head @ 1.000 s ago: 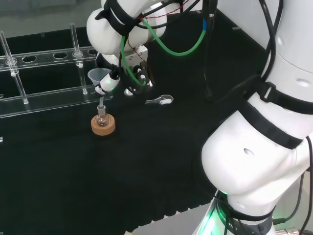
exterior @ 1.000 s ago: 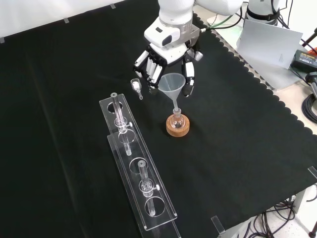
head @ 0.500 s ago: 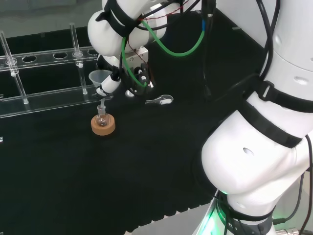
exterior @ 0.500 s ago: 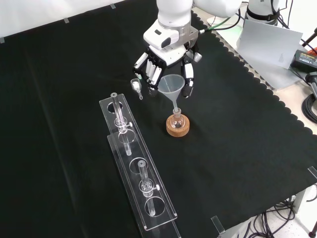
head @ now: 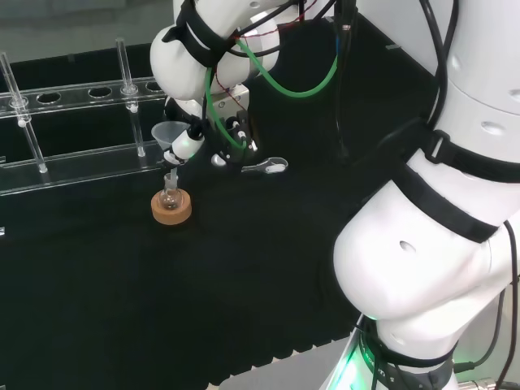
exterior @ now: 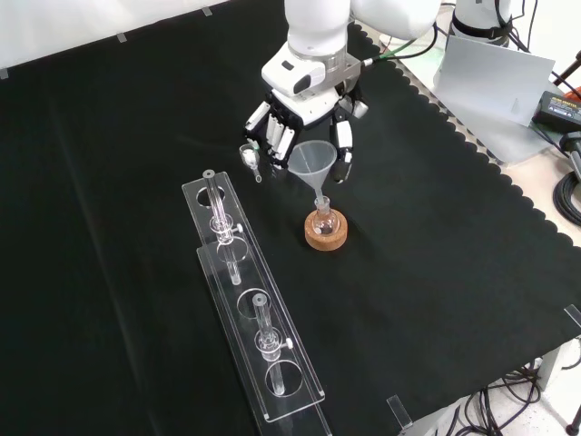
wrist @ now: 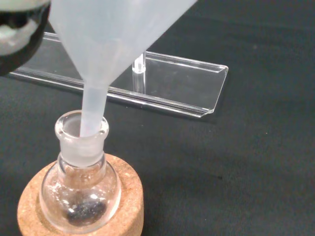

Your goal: Place the funnel on the round-bottom flask.

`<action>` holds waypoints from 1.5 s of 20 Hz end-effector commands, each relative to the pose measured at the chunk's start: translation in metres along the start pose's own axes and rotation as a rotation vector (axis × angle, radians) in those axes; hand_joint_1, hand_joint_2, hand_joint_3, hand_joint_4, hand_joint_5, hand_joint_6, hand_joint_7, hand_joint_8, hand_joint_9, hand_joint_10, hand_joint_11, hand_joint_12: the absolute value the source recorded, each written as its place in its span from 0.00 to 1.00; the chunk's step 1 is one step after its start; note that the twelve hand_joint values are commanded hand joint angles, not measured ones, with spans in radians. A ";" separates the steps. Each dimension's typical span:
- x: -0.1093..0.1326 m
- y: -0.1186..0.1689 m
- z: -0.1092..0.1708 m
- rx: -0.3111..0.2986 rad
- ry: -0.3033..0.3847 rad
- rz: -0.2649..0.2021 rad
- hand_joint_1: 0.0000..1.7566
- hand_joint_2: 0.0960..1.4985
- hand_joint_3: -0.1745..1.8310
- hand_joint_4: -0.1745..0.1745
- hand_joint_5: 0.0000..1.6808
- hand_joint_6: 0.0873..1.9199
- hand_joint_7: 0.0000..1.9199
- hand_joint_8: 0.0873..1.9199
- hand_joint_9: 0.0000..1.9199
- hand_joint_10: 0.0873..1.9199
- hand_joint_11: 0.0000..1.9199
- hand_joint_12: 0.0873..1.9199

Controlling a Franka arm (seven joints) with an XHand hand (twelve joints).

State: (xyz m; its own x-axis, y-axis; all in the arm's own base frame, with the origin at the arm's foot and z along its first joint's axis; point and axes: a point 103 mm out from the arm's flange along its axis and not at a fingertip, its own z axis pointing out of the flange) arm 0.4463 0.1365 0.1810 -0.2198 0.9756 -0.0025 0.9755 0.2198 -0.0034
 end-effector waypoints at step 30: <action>0.032 0.000 0.026 -0.001 0.072 0.051 0.64 0.45 0.31 1.00 0.81 0.17 0.76 0.09 0.64 0.10 0.21 0.70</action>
State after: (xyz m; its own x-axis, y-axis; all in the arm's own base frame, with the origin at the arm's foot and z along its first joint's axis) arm 0.4355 0.1650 0.1525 -0.1850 0.9809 0.0607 0.9823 0.1865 -0.0188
